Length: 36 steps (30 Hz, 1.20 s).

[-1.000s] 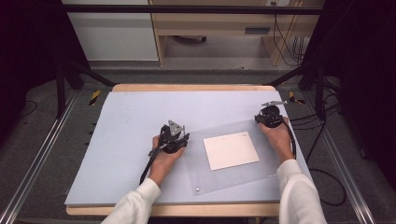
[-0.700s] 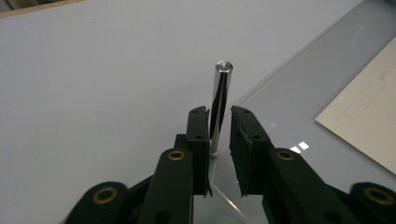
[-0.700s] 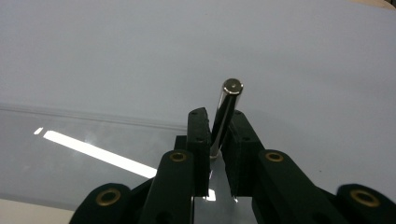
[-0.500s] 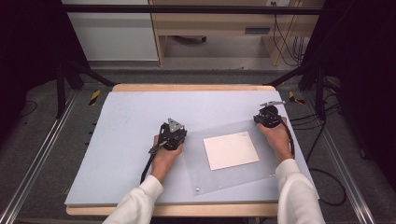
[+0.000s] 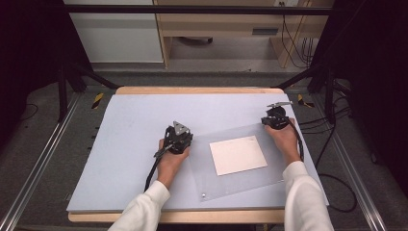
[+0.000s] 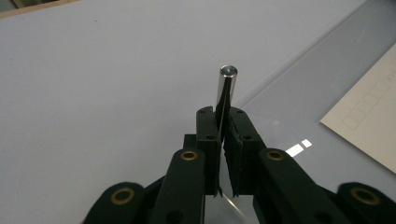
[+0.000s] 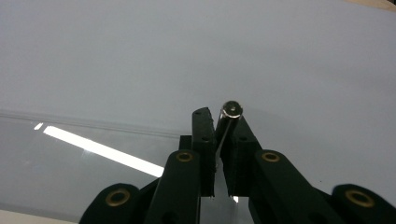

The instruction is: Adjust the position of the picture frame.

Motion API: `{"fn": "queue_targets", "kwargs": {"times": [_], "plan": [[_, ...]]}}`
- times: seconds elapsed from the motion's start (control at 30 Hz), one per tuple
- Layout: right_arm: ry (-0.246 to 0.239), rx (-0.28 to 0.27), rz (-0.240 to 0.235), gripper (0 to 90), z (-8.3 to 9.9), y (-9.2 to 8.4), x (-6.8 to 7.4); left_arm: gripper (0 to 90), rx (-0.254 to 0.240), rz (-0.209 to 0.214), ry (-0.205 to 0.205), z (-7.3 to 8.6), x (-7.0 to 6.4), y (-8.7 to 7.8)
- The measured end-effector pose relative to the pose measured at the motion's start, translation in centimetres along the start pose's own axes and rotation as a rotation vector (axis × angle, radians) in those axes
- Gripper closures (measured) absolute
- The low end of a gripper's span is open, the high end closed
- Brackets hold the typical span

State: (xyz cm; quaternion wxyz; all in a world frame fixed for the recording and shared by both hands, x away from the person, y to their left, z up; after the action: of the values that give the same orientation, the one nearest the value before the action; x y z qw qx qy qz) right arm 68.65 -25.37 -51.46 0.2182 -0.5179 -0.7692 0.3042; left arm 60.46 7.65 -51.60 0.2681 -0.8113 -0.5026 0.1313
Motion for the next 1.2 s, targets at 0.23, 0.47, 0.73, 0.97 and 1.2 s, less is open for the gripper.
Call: {"fn": "queue_targets", "kwargs": {"times": [0.23,0.47,0.73,0.97,1.2], "plan": [[0.007,-0.004,0.004,80.9,0.0,0.3,0.1,84.2,0.0,0.003,-0.001,0.0,0.1,0.1],[0.03,0.013,0.003,85.0,0.2,0.2,0.1,84.5,0.017,0.009,0.002,-0.1,0.1,0.2],[0.037,0.025,0.003,85.3,0.0,-0.8,0.3,84.7,0.04,0.047,0.013,-0.6,0.5,-0.3],[0.018,0.037,-0.007,85.2,-0.6,-2.5,1.0,84.0,0.043,0.063,0.023,-1.6,0.9,-1.8],[-0.013,0.043,0.007,85.2,-1.5,-4.3,2.5,83.8,0.052,0.07,0.015,-1.9,1.8,-3.3]]}}
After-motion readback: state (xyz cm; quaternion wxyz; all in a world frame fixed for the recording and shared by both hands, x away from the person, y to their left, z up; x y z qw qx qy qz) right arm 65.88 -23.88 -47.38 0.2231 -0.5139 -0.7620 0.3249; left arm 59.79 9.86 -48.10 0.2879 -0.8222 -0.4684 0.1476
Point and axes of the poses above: each handheld gripper's, and its own axes: y roughly forward along the jaws, z roughly out of its underside, x roughly to its left, the point moved 7 cm from there along y, roughly forward along the jaws, and after that the axes turned 4 degrees about -z, right-handed, at the moved point
